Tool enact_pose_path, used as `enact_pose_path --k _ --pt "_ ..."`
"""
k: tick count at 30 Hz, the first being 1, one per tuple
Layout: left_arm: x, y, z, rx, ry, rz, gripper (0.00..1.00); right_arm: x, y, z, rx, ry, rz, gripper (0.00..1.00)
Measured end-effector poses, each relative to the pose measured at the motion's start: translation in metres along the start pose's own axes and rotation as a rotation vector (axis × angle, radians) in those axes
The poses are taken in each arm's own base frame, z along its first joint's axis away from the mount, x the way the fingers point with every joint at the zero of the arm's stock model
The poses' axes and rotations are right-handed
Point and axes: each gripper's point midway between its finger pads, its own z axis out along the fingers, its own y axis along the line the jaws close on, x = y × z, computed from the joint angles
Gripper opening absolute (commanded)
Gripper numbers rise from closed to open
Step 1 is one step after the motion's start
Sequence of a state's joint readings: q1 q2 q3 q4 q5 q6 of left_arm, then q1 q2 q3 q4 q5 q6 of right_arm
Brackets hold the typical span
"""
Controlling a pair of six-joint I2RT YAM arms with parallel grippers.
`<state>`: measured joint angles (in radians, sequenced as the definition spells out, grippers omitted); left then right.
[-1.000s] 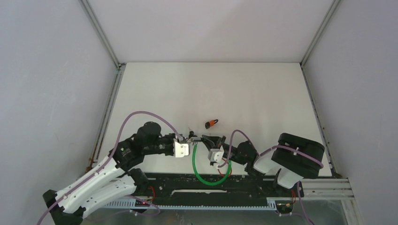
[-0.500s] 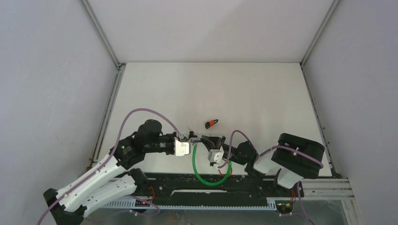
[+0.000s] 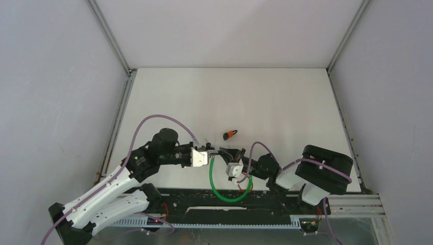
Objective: Lock with the key
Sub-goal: Lock the lock.
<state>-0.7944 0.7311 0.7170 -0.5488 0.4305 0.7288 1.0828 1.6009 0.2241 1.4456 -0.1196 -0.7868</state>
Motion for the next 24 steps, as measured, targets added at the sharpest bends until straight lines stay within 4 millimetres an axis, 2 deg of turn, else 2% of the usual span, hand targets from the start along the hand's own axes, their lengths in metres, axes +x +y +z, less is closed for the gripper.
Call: enact_pose_path --k 4,7,18,24 --pt "0.002 0.002 0.000 -0.008 0.005 -0.035 0.10 0.001 0.000 0.000 -0.002 0.002 0.000 0.00" --pt "0.003 0.005 0.000 -0.017 0.000 -0.093 0.00 0.001 0.001 0.000 -0.002 0.006 -0.003 0.00" --pt "-0.001 0.012 0.006 -0.051 -0.013 -0.320 0.00 0.006 -0.002 -0.002 0.015 0.031 -0.005 0.00" --pt "-0.006 0.020 0.007 -0.115 -0.033 -0.508 0.00 0.007 -0.007 -0.002 0.036 0.039 -0.010 0.00"
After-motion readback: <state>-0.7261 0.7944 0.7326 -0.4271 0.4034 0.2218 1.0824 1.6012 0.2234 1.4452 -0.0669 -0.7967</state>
